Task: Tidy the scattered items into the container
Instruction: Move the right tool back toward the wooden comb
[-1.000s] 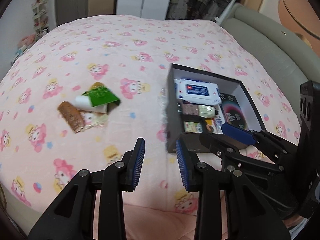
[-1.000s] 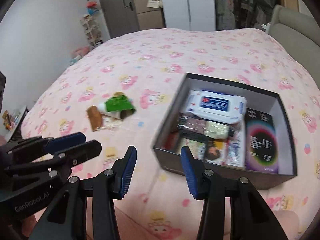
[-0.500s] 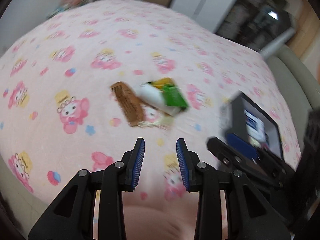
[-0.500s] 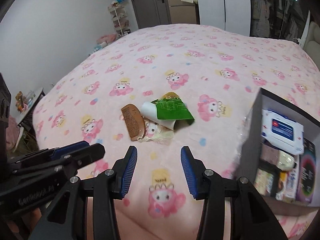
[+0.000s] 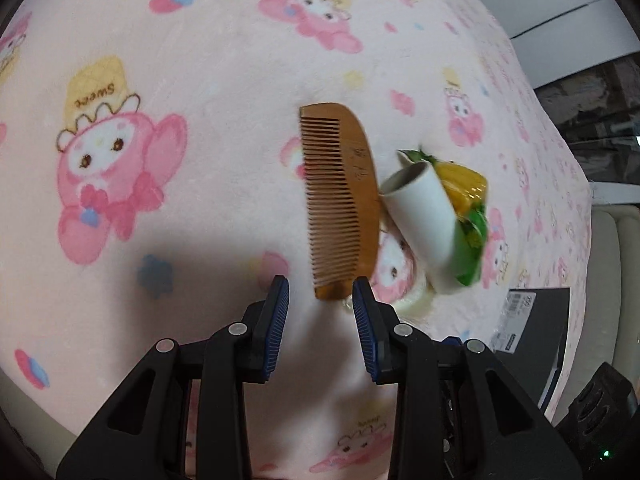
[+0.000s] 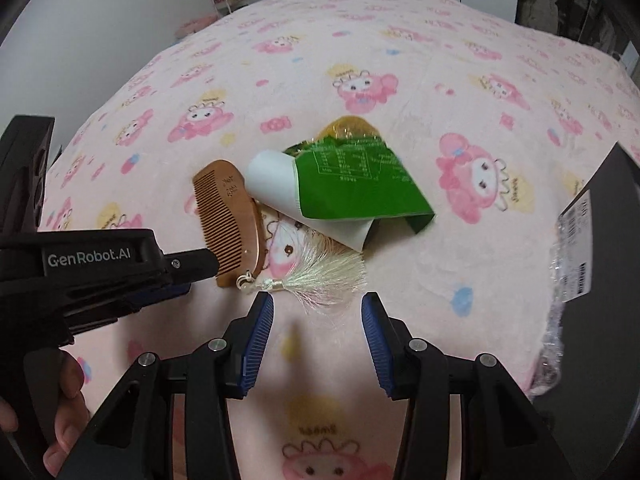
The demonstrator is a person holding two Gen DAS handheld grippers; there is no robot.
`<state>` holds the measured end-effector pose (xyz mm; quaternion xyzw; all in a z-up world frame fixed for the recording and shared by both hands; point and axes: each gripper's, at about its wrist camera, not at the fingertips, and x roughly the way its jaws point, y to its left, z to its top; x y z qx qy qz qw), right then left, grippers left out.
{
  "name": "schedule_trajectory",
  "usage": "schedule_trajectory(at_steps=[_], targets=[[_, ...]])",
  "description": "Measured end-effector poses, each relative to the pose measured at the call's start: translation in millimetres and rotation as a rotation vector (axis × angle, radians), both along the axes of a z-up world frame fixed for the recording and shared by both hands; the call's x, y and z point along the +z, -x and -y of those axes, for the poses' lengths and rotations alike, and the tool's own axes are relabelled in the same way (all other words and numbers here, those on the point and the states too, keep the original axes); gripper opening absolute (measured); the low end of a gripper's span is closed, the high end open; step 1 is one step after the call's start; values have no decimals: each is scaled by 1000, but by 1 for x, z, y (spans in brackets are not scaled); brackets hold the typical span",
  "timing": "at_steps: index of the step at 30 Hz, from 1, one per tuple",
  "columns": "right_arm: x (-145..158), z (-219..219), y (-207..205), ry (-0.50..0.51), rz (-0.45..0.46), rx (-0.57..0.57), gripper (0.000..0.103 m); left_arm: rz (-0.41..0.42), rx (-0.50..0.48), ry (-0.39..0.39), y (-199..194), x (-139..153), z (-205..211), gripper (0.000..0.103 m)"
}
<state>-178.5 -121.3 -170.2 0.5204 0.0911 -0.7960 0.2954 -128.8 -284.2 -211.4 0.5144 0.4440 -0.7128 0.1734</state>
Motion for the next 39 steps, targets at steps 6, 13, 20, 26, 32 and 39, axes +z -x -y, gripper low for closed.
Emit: schedule_trajectory(at_steps=[6, 13, 20, 26, 32, 39], targets=[[-25, 19, 12, -6, 31, 17, 47, 24, -15, -40, 8, -13, -6, 20], [-25, 14, 10, 23, 9, 37, 5, 12, -99, -52, 7, -8, -32, 7], [-8, -22, 4, 21, -50, -26, 4, -63, -44, -47, -7, 12, -36, 16], [13, -44, -8, 11, -113, -63, 4, -62, -16, -58, -8, 10, -31, 17], [14, -70, -17, 11, -62, -91, 5, -77, -39, -27, 4, 16, -36, 30], [-24, -56, 9, 105, 106, -120, 37, -60, -80, -61, 17, 4, -33, 33]])
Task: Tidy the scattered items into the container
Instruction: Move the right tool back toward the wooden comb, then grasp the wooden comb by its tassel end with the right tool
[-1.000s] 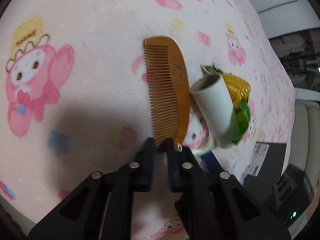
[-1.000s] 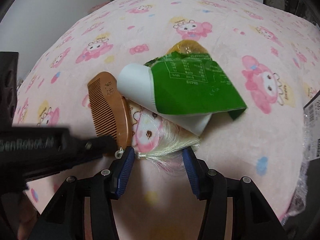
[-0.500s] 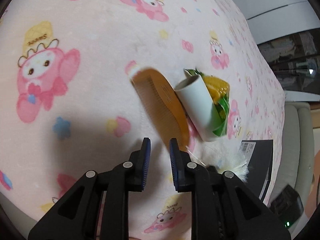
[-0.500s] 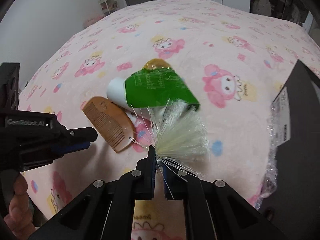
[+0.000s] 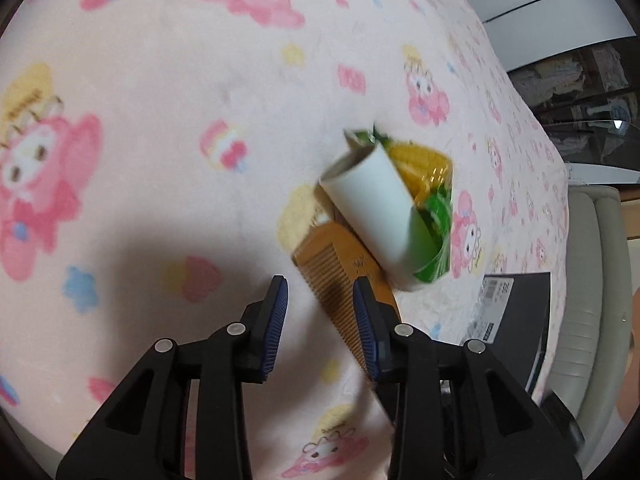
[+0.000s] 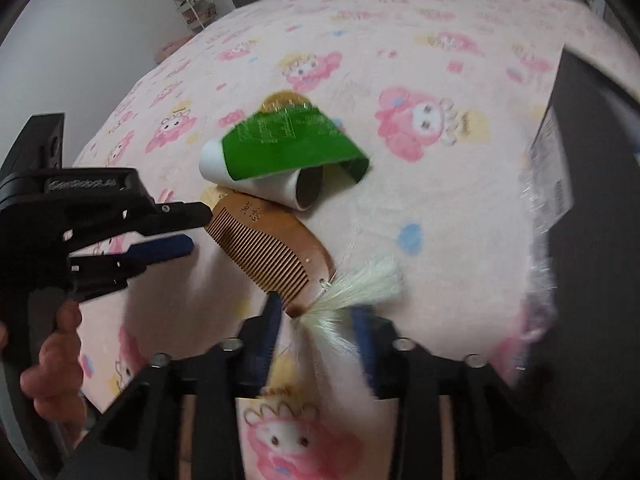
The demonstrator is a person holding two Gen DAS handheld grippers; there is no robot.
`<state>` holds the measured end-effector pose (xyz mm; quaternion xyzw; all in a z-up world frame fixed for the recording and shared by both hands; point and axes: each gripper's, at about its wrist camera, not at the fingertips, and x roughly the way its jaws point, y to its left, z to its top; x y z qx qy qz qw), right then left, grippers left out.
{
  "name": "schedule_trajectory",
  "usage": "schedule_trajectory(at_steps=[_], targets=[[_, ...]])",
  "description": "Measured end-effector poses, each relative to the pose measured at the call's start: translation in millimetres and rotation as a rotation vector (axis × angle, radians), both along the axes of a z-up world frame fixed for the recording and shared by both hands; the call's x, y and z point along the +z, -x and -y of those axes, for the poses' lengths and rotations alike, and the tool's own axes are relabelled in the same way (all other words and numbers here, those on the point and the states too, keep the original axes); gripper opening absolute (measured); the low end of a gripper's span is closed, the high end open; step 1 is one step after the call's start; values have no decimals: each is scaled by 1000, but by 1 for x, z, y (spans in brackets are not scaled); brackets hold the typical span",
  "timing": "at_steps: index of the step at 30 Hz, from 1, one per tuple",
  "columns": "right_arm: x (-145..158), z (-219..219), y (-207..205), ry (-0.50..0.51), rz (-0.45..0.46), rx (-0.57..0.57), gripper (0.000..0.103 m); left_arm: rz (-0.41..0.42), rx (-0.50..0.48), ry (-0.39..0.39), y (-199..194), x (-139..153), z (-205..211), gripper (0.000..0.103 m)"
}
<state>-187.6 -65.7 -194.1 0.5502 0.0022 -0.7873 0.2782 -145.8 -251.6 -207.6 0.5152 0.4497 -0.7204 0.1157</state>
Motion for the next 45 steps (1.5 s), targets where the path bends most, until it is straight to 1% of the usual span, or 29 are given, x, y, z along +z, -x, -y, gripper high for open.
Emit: schedule_trajectory(at_steps=[1, 2, 3, 4, 7, 10, 12, 16, 17, 19, 20, 22, 24, 26, 27, 28, 31, 33, 35, 37, 39, 40, 41, 43, 45], targets=[[-7, 2, 4, 15, 23, -13, 37, 2, 5, 5, 0, 0, 1, 33], [-9, 3, 6, 22, 24, -21, 37, 4, 10, 10, -1, 0, 1, 33], [-9, 4, 6, 22, 9, -23, 33, 3, 16, 16, -3, 1, 3, 33], [-8, 4, 5, 22, -6, -24, 18, 3, 18, 17, -3, -1, 5, 33], [1, -2, -4, 15, -56, -25, 3, 2, 18, 9, -5, -4, 8, 33], [5, -16, -17, -21, -83, -29, 3, 3, 6, 32, -4, -3, 8, 33], [7, -30, -26, -30, -78, -37, 2, 10, -5, 56, -1, -1, 7, 33], [10, -39, -31, -39, -68, -43, 2, 36, -24, 141, 21, 0, 15, 33], [10, -40, -32, -42, -67, -44, 2, 34, -28, 142, 27, -2, 17, 33], [12, -43, -36, -73, -90, -48, 2, 33, -44, 126, 39, -9, 18, 33], [14, -44, -39, -104, -114, -50, 2, 39, -68, 113, 41, -13, 15, 33], [16, -45, -45, -156, -151, -56, 3, 56, -116, 110, 42, -15, 5, 33], [12, -50, -45, -121, -118, -60, 3, 72, -165, 110, 42, -17, -6, 33], [5, -56, -43, -60, -52, -77, 3, 99, -192, 92, 38, -20, -14, 33], [3, -58, -42, -44, -34, -84, 3, 115, -202, 75, 34, -22, -18, 33], [2, -58, -43, -44, -35, -87, 3, 121, -207, 50, 30, -23, -21, 30], [3, -60, -48, -46, -45, -81, 3, 126, -232, -4, 21, -23, -29, 26], [5, -63, -50, -47, -47, -83, 4, 103, -225, -31, 15, -19, -31, 24], [6, -66, -49, -42, -45, -93, 4, 64, -195, -14, 14, -12, -25, 24], [5, -66, -48, -28, -33, -94, 5, 64, -156, 68, 17, -6, -16, 24], [5, -61, -47, -12, -20, -80, 7, 66, -130, 129, 23, -4, -7, 25], [6, -56, -46, -10, -18, -72, 12, 58, -120, 137, 25, -4, -3, 27], [6, -52, -45, -8, -16, -63, 18, 47, -110, 139, 27, -4, 1, 27], [5, -43, -43, 0, -12, -40, 24, 18, -87, 116, 31, -6, 8, 31], [1, -36, -41, 5, -10, -22, 24, 18, -101, 103, 36, -11, 7, 32]])
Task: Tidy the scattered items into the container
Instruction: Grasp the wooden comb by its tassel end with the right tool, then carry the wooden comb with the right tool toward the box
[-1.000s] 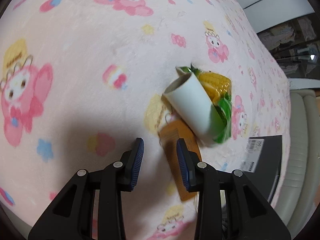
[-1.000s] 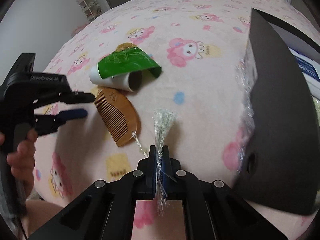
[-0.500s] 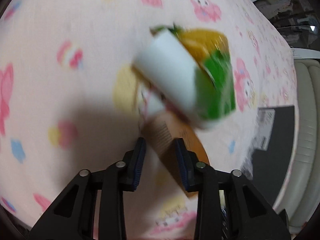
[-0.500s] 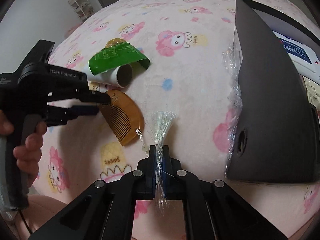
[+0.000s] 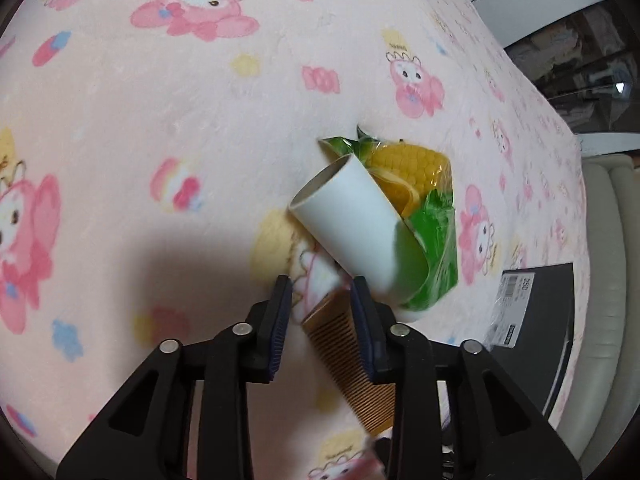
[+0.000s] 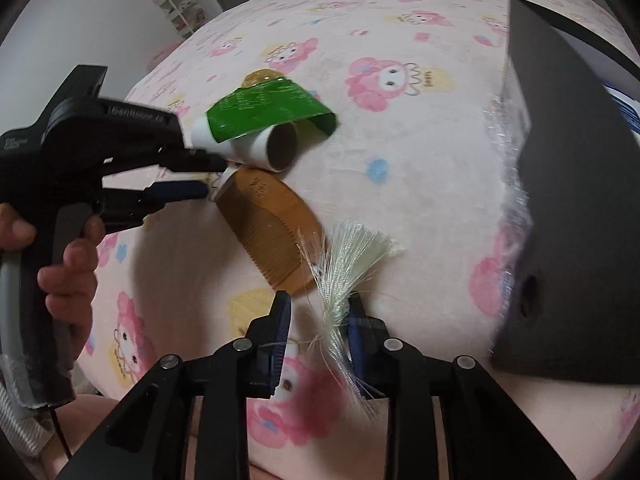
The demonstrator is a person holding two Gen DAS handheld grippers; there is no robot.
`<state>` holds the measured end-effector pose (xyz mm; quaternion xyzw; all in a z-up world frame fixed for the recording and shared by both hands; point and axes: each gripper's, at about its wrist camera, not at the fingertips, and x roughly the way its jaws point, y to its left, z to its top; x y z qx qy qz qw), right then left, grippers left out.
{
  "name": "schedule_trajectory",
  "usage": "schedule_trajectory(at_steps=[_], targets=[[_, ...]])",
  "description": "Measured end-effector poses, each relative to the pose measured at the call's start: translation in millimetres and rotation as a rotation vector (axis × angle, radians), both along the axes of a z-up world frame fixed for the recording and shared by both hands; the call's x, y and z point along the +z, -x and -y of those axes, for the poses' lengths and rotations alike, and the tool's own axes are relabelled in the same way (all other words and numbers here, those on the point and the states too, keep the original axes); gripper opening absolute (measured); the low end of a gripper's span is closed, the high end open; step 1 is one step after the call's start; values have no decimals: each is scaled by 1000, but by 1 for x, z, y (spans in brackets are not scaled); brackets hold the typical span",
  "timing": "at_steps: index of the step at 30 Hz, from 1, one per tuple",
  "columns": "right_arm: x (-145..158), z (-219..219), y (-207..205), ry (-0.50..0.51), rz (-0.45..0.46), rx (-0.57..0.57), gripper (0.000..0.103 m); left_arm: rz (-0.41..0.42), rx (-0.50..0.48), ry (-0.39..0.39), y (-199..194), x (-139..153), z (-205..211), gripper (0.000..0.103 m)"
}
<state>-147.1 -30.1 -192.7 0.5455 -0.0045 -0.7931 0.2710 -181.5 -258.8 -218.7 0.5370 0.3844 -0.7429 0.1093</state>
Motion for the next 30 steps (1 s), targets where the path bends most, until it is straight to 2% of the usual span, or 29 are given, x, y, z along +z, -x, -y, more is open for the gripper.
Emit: schedule_trajectory(at_steps=[3, 5, 10, 12, 15, 19, 21, 23, 25, 27, 30], targets=[[-8, 5, 6, -22, 11, -12, 24, 20, -45, 0, 2, -4, -6, 33], [-10, 2, 9, -2, 34, -49, 24, 31, -73, 10, 0, -4, -10, 33], [-1, -7, 6, 1, 15, -74, 24, 106, -175, 70, -6, -3, -38, 35], [0, -12, 5, -20, 11, -85, 24, 118, -178, 38, -14, -1, -42, 35], [2, -16, 5, -28, 11, -92, 24, 87, -152, 1, -21, 3, -36, 33], [2, -13, 9, -30, 8, -92, 25, 89, -132, -5, -19, -3, -26, 34], [3, -12, 11, -16, 1, -98, 29, 94, -154, 28, -12, -1, -37, 36], [0, -8, 16, 9, 3, -99, 44, 100, -180, 50, -6, 1, -43, 37], [-7, 1, 23, 3, 4, -78, 46, 109, -192, 61, -6, 1, -46, 39], [-9, 3, 26, 18, 11, -72, 47, 113, -189, 30, -10, 0, -47, 39], [-1, -2, 23, 66, 22, -56, 38, 106, -173, -30, -19, 2, -46, 38]])
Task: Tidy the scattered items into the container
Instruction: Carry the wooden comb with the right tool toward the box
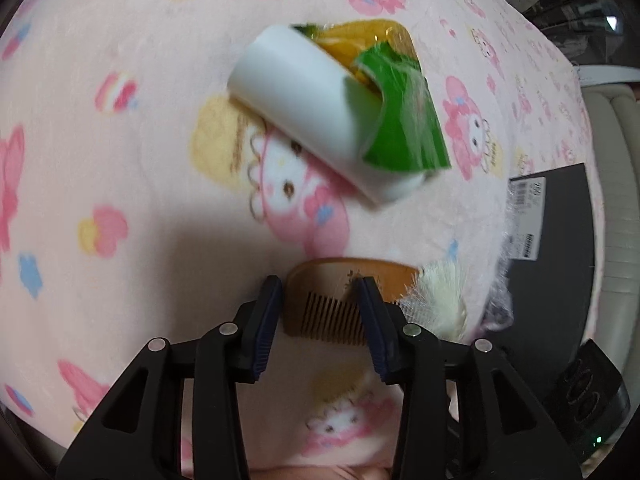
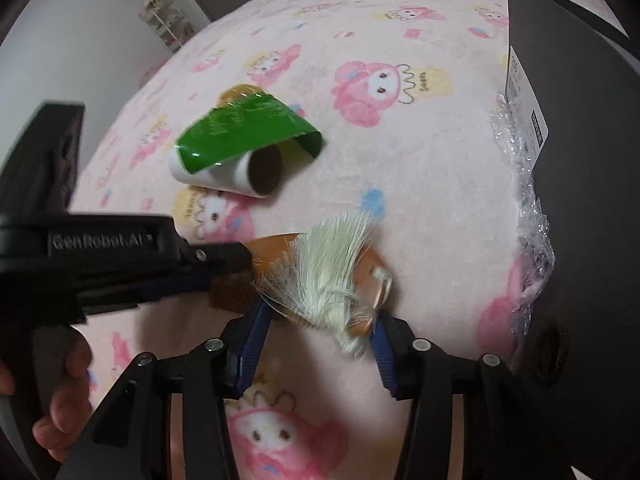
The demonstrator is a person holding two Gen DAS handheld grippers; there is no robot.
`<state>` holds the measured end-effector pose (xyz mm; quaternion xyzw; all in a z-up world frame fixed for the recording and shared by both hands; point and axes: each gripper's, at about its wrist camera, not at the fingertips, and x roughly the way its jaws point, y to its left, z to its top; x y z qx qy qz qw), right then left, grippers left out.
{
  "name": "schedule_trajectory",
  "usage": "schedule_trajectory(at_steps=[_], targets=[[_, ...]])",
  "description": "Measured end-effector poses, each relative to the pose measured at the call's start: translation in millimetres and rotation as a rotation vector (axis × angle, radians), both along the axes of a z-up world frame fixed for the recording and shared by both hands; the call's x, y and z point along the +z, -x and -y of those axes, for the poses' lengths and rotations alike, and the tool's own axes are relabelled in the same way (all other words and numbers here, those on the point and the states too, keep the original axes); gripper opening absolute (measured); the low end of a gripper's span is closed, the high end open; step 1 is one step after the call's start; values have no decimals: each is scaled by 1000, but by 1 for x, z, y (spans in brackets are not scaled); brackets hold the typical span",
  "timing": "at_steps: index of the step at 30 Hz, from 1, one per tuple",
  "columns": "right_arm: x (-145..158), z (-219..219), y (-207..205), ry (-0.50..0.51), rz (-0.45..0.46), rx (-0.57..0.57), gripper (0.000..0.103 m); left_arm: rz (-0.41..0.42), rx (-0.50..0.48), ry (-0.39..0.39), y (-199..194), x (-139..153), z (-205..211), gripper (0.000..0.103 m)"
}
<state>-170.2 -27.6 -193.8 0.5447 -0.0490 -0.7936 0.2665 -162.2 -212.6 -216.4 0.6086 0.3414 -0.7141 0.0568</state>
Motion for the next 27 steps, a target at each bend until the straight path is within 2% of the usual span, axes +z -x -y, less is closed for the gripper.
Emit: schedule_trajectory(at_steps=[4, 10, 13, 18, 23, 27], targets=[[18, -11, -12, 33, -13, 23, 33, -40, -3, -3, -15, 14, -10, 36], [32, -26, -33, 36, 17, 69, 33, -60, -25, 70, -22, 34, -25, 36], [27, -38, -41, -1, 28, 87, 33, -14, -29, 114, -23, 30, -19, 36], [6, -68, -45, -2, 109, 12, 33, 34, -53, 104, -26, 22, -14, 37], [5, -87, -37, 25, 93, -38, 33, 39, -81, 136, -24, 23, -19, 42], [5, -76, -27, 68, 55, -34, 33, 42, -85, 133, -21, 19, -17, 45]])
